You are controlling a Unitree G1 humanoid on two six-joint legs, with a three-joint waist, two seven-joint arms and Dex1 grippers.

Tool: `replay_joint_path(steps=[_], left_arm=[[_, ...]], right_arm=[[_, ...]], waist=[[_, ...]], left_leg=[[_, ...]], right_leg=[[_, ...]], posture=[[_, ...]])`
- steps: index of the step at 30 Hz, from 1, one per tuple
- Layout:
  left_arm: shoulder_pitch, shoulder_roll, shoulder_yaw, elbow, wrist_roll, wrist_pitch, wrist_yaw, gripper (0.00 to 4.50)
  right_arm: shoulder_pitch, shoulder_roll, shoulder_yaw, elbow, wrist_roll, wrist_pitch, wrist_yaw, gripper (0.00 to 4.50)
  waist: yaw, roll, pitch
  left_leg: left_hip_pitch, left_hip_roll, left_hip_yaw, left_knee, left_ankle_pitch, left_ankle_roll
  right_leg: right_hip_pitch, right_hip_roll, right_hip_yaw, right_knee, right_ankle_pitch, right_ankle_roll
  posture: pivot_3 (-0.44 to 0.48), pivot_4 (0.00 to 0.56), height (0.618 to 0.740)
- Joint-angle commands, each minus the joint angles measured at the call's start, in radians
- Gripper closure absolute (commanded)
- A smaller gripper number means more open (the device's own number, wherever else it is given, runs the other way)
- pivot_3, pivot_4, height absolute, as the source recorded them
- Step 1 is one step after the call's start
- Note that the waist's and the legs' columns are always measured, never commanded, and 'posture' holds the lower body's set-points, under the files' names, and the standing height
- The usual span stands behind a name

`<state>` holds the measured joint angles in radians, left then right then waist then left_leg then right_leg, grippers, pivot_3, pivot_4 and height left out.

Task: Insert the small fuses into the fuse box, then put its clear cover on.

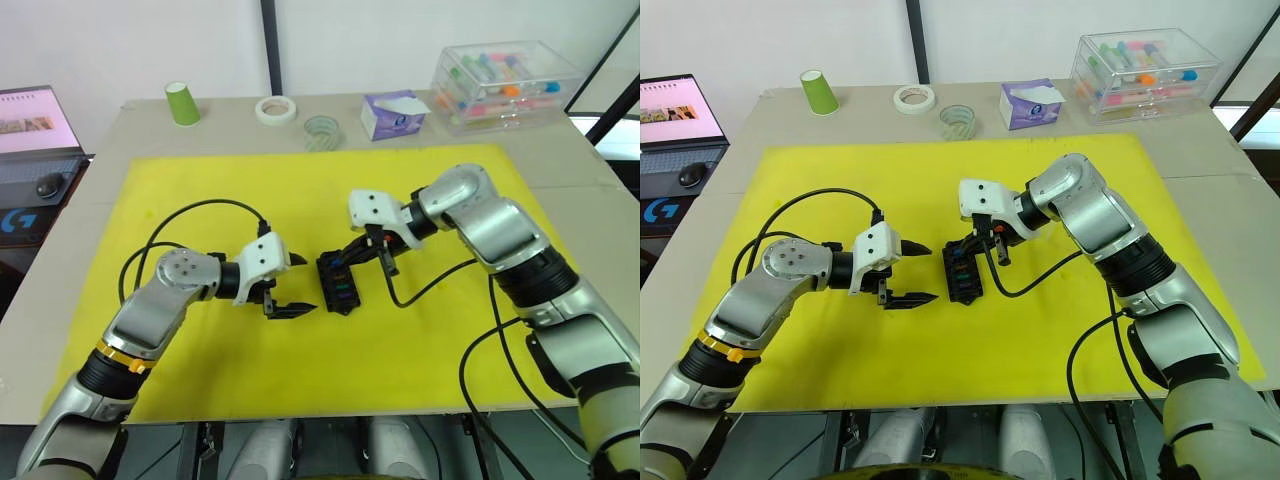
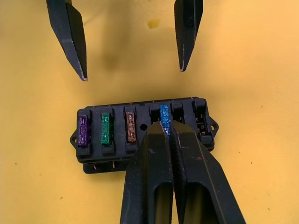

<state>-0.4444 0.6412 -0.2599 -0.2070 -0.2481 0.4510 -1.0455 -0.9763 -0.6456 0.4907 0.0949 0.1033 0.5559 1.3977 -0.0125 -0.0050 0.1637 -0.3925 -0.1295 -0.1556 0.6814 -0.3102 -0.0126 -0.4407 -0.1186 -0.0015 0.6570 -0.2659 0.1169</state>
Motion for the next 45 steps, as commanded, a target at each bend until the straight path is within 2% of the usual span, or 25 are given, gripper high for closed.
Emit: replay_joint_path(steps=[1, 21, 34, 45], left_arm=[[-0.002, 0.002, 0.007, -0.019, 0.002, -0.013, -0.002, 0.02], [-0.001, 0.002, 0.008, -0.022, 0.001, -0.011, 0.002, 0.02], [-0.005, 0.002, 0.004, -0.017, 0.007, -0.020, -0.001, 0.02], [-0.010, 0.000, 0.004, -0.010, 0.016, -0.024, -0.008, 0.02]], right_arm=[[-0.001, 0.010, -0.022, -0.040, 0.010, 0.000, 0.006, 4.50], [0.007, 0.025, -0.019, -0.028, -0.003, -0.012, -0.003, 4.50], [0.041, 0.020, 0.008, 0.064, -0.070, -0.104, -0.014, 4.50], [0.035, 0.033, 0.008, 0.077, -0.071, -0.092, -0.012, 4.50]], waist=[[0.000, 0.000, 0.000], [0.000, 0.000, 0.000], [0.000, 0.000, 0.000], [0.000, 0.000, 0.000]], left_leg=[[0.000, 0.000, 0.000, 0.000, 0.000, 0.000], [0.000, 0.000, 0.000, 0.000, 0.000, 0.000], [0.000, 0.000, 0.000, 0.000, 0.000, 0.000], [0.000, 0.000, 0.000, 0.000, 0.000, 0.000]], right_leg=[[0.000, 0.000, 0.000, 0.000, 0.000, 0.000], [0.000, 0.000, 0.000, 0.000, 0.000, 0.000], [0.000, 0.000, 0.000, 0.000, 0.000, 0.000], [0.000, 0.000, 0.000, 0.000, 0.000, 0.000]], posture=[[0.000, 0.150, 0.740], [0.000, 0.150, 0.740], [0.000, 0.150, 0.740], [0.000, 0.150, 0.740]])
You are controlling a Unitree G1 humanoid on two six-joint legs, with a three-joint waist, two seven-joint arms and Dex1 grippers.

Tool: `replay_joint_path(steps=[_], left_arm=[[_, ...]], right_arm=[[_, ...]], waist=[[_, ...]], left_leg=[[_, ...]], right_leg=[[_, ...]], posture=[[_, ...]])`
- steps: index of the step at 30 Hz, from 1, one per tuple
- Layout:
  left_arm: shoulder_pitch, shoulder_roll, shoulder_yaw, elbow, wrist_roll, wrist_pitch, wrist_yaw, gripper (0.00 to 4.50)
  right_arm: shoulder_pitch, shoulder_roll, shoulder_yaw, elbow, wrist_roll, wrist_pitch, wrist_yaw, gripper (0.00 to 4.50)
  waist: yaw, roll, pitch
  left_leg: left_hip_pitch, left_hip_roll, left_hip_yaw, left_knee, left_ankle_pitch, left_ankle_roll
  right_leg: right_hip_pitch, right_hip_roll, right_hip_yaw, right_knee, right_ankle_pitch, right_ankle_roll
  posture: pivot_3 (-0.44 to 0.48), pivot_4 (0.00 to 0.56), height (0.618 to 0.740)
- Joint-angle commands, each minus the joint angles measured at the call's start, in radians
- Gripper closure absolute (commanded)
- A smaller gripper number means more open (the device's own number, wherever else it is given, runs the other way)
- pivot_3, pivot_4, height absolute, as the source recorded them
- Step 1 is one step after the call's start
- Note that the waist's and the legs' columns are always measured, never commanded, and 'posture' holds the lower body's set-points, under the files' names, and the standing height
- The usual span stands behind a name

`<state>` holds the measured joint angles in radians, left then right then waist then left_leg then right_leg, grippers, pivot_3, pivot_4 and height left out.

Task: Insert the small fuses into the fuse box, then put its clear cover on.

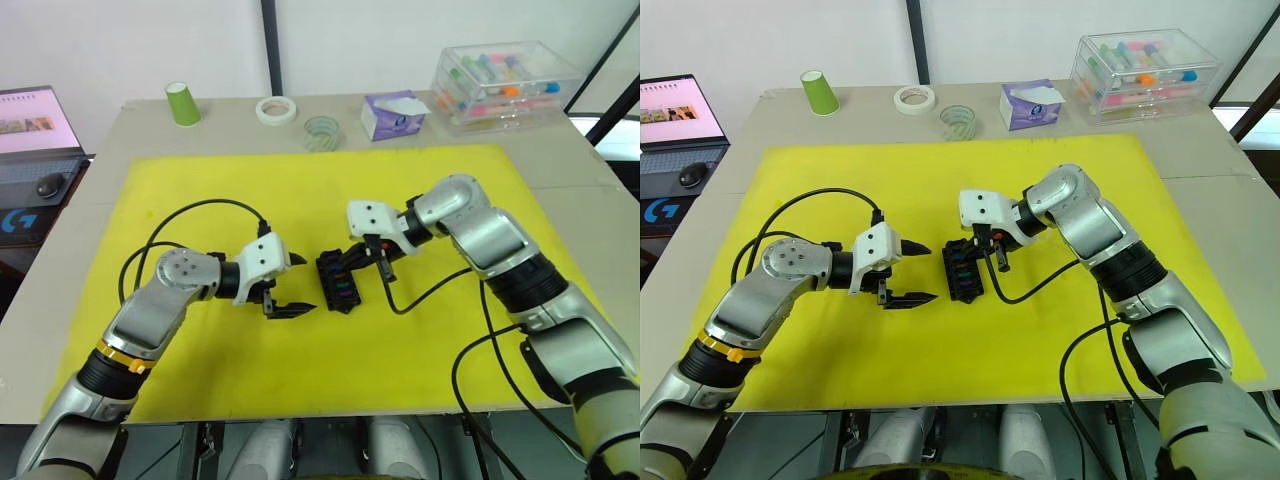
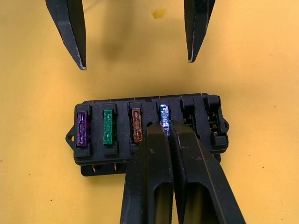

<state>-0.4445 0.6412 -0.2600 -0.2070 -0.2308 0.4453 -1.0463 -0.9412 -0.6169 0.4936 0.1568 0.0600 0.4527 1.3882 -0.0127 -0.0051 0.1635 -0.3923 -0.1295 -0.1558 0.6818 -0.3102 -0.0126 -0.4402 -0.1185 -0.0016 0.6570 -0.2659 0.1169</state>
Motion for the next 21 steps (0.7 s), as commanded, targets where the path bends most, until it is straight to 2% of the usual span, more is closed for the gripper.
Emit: replay_joint_path(steps=[1, 20, 21], left_arm=[[-0.010, 0.000, 0.004, -0.010, 0.000, -0.019, -0.008, 0.02], [-0.002, 0.001, 0.003, -0.014, 0.008, -0.026, -0.006, 0.02], [-0.003, 0.000, 0.003, -0.014, 0.008, -0.026, -0.006, 0.01]], right_arm=[[-0.001, 0.007, 0.004, 0.014, -0.025, 0.014, -0.001, 4.50], [-0.021, 0.017, -0.025, 0.000, -0.011, 0.031, -0.002, 4.50], [-0.019, 0.016, -0.024, -0.001, -0.012, 0.030, -0.001, 4.27]], waist=[[0.000, 0.000, 0.000], [-0.001, 0.000, 0.000], [-0.001, 0.000, 0.000]], left_leg=[[0.000, 0.000, 0.000, 0.000, 0.000, 0.000], [0.000, 0.000, 0.000, 0.000, 0.000, 0.000], [0.000, 0.000, 0.000, 0.000, 0.000, 0.000]], right_leg=[[0.000, 0.000, 0.000, 0.000, 0.000, 0.000], [0.000, 0.000, 0.000, 0.000, 0.000, 0.000], [0.000, 0.000, 0.000, 0.000, 0.000, 0.000]], posture=[[0.000, 0.150, 0.740], [0.000, 0.150, 0.740], [0.000, 0.150, 0.740]])
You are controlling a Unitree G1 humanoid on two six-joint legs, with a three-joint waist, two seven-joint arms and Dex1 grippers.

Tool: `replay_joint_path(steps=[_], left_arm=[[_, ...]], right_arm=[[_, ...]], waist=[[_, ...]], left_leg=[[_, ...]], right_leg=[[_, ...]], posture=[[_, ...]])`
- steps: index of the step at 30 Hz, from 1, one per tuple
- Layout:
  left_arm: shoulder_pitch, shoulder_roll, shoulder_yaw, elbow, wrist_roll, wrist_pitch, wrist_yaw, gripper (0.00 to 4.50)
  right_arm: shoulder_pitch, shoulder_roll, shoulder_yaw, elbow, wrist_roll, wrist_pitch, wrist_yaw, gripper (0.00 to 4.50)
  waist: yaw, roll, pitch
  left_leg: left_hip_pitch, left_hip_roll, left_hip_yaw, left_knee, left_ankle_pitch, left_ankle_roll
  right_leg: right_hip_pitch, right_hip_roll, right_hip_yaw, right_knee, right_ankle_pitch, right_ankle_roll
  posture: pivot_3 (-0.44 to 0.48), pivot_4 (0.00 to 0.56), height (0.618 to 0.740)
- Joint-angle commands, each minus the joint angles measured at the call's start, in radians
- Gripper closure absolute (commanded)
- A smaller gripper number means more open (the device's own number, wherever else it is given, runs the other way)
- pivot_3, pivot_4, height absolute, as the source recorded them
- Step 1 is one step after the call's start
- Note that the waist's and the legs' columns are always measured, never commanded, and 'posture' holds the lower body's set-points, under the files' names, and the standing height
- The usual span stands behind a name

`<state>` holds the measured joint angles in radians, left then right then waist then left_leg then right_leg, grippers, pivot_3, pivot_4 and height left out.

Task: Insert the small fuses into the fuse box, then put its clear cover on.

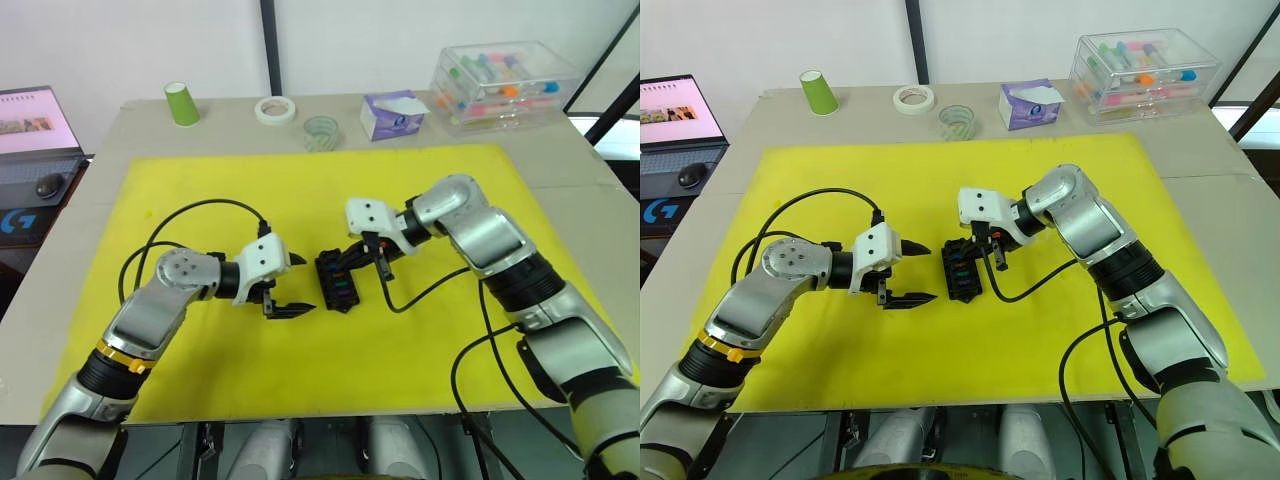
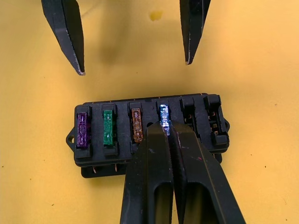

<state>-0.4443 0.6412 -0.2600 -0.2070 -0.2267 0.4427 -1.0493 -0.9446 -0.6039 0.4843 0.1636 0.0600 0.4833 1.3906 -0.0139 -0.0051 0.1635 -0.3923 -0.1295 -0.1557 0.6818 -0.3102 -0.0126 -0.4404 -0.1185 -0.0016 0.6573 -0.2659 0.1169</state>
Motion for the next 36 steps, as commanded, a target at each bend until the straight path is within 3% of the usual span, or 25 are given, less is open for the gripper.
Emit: replay_joint_path(steps=[1, 2, 23, 24, 26, 36], left_arm=[[-0.003, 0.000, 0.003, -0.014, 0.004, -0.023, -0.003, 0.00], [-0.003, 0.000, 0.003, -0.014, 0.004, -0.024, -0.003, 0.00], [-0.001, -0.001, 0.008, -0.013, 0.003, -0.023, 0.005, 0.00], [-0.002, -0.001, 0.007, -0.013, 0.003, -0.023, 0.005, 0.00], [-0.002, -0.002, 0.007, -0.012, 0.003, -0.024, 0.005, 0.00], [-0.004, -0.002, 0.006, -0.010, 0.009, -0.026, 0.009, 0.00]], right_arm=[[-0.015, 0.003, -0.015, -0.009, -0.012, -0.001, -0.006, 4.02], [-0.015, 0.004, -0.016, -0.009, -0.012, -0.001, -0.006, 3.80], [-0.037, -0.016, -0.084, -0.090, 0.056, 0.064, 0.019, 3.80], [-0.033, -0.015, -0.085, -0.092, 0.059, 0.065, 0.019, 4.20], [-0.026, -0.013, -0.083, -0.096, 0.060, 0.064, 0.018, 4.47], [0.004, -0.004, -0.059, -0.068, 0.034, 0.049, 0.004, 4.47]], waist=[[0.000, 0.000, 0.000], [0.000, 0.000, 0.000], [0.002, 0.000, 0.000], [0.001, 0.000, 0.000], [0.001, 0.000, 0.000], [0.001, 0.000, 0.000]], left_leg=[[0.000, 0.000, 0.000, 0.000, 0.000, 0.000], [0.000, 0.000, 0.000, 0.000, 0.000, 0.000], [0.000, 0.000, 0.000, 0.000, 0.000, 0.000], [0.000, 0.000, 0.000, 0.000, 0.000, 0.000], [0.000, 0.000, 0.000, 0.000, 0.000, 0.000], [0.000, 0.000, 0.000, 0.000, 0.000, 0.000]], right_leg=[[0.000, 0.000, 0.000, 0.000, 0.000, 0.000], [0.000, 0.000, 0.000, 0.000, 0.000, 0.000], [0.000, 0.000, 0.000, 0.000, 0.000, 0.000], [0.000, 0.000, 0.000, 0.000, 0.000, 0.000], [0.000, 0.000, 0.000, 0.000, 0.000, 0.000], [0.000, 0.000, 0.000, 0.000, 0.000, 0.000]], posture=[[0.000, 0.150, 0.740], [0.000, 0.150, 0.740], [0.000, 0.150, 0.740], [0.000, 0.150, 0.740], [0.000, 0.150, 0.740], [0.000, 0.150, 0.740]])
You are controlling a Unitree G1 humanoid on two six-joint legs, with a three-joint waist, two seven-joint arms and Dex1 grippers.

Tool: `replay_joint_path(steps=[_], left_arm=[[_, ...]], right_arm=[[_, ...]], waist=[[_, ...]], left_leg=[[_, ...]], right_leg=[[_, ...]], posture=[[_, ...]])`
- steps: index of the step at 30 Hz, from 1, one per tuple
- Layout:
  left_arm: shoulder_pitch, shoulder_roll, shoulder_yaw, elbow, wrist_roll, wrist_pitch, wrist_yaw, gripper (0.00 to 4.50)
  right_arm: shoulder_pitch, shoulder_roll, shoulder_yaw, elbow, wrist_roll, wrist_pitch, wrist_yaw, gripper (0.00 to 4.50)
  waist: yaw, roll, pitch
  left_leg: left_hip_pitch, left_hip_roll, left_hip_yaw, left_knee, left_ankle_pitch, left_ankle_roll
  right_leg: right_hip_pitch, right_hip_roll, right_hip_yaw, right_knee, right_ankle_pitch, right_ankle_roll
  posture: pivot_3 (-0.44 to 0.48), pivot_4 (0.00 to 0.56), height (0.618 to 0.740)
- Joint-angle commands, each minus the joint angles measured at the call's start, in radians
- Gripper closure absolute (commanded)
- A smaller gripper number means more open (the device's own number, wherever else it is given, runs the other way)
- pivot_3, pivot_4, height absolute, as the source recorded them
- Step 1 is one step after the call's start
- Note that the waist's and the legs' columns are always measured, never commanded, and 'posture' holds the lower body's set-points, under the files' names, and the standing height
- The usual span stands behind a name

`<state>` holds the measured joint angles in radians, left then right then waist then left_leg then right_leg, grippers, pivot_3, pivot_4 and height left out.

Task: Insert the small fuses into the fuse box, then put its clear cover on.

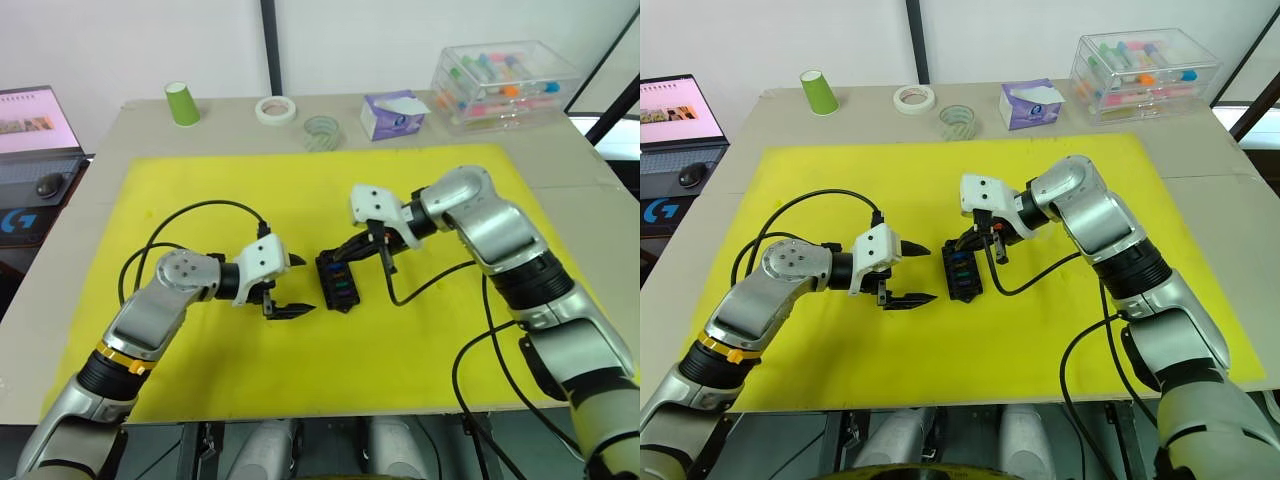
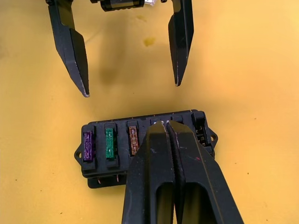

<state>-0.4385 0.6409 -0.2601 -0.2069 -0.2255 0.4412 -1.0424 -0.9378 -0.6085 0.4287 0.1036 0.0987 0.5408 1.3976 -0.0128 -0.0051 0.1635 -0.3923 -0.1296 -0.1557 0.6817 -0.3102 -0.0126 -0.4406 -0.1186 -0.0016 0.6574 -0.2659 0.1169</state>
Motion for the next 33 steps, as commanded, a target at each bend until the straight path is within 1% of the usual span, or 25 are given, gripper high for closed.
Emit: replay_joint_path(steps=[1, 13, 17, 20, 22, 25, 29, 31, 33], left_arm=[[-0.009, -0.001, 0.006, -0.011, 0.008, -0.025, 0.003, 0.00], [0.002, 0.005, 0.012, -0.016, 0.015, -0.030, 0.004, 0.00], [0.003, 0.008, 0.021, -0.018, 0.012, -0.029, 0.003, 0.00], [-0.011, 0.015, 0.053, -0.014, -0.002, -0.017, 0.008, 0.00], [-0.020, 0.024, 0.091, -0.027, -0.041, 0.010, -0.003, 0.00], [-0.021, 0.066, 0.150, -0.055, -0.089, 0.050, -0.022, 0.00], [0.019, 0.160, 0.283, -0.085, -0.157, 0.093, -0.041, 0.00], [0.065, 0.219, 0.362, -0.103, -0.185, 0.122, -0.044, 0.00], [0.149, 0.295, 0.458, -0.114, -0.194, 0.136, -0.061, 0.00]], right_arm=[[-0.001, 0.002, -0.001, -0.003, -0.006, -0.009, -0.004, 4.47], [0.053, 0.000, 0.051, 0.077, -0.068, -0.084, -0.023, 4.47], [0.037, 0.004, 0.026, 0.046, -0.040, -0.058, -0.014, 4.47], [0.016, 0.008, -0.005, 0.015, -0.007, -0.028, -0.007, 4.47], [0.002, 0.012, -0.028, 0.000, 0.017, -0.010, -0.007, 4.47], [-0.023, 0.004, -0.066, -0.026, 0.055, 0.025, -0.003, 4.47], [-0.033, -0.047, -0.107, -0.036, 0.070, 0.023, 0.005, 4.47], [-0.024, -0.090, -0.122, -0.033, 0.065, 0.002, 0.013, 4.47], [-0.009, -0.149, -0.147, -0.026, 0.068, -0.014, 0.027, 4.07]], waist=[[0.000, 0.000, 0.000], [0.000, 0.000, 0.000], [0.000, 0.000, 0.000], [0.000, 0.000, 0.000], [0.000, 0.000, 0.000], [-0.001, 0.000, 0.000], [-0.002, 0.000, 0.000], [-0.002, 0.000, 0.000], [0.000, 0.000, 0.000]], left_leg=[[0.000, 0.000, 0.000, 0.000, 0.000, 0.000], [0.000, 0.000, 0.000, 0.000, 0.000, 0.000], [0.001, 0.000, 0.000, 0.000, 0.000, 0.000], [0.000, 0.000, 0.000, 0.000, 0.000, 0.000], [0.000, 0.000, 0.000, 0.000, 0.000, 0.000], [0.000, 0.000, 0.000, 0.000, 0.000, 0.000], [0.000, 0.000, 0.000, 0.000, 0.000, 0.000], [0.000, 0.000, 0.000, -0.001, 0.000, 0.000], [0.000, 0.000, 0.000, -0.001, 0.000, 0.000]], right_leg=[[0.000, 0.000, 0.000, 0.000, 0.000, 0.000], [0.001, 0.000, 0.000, 0.000, 0.000, 0.000], [0.001, 0.000, 0.000, 0.000, 0.000, 0.000], [0.001, 0.000, 0.000, 0.000, 0.000, 0.000], [0.000, 0.000, 0.000, 0.000, 0.000, 0.000], [0.000, 0.000, 0.000, 0.000, 0.000, 0.000], [-0.001, 0.000, 0.000, 0.000, 0.000, 0.000], [-0.001, 0.000, 0.000, 0.000, 0.000, 0.000], [-0.001, 0.000, 0.000, 0.000, 0.000, 0.000]], posture=[[0.000, 0.150, 0.740], [0.000, 0.150, 0.740], [0.000, 0.150, 0.740], [0.000, 0.150, 0.740], [0.000, 0.150, 0.740], [0.000, 0.150, 0.740], [0.000, 0.150, 0.740], [0.000, 0.150, 0.740], [0.000, 0.150, 0.740]])
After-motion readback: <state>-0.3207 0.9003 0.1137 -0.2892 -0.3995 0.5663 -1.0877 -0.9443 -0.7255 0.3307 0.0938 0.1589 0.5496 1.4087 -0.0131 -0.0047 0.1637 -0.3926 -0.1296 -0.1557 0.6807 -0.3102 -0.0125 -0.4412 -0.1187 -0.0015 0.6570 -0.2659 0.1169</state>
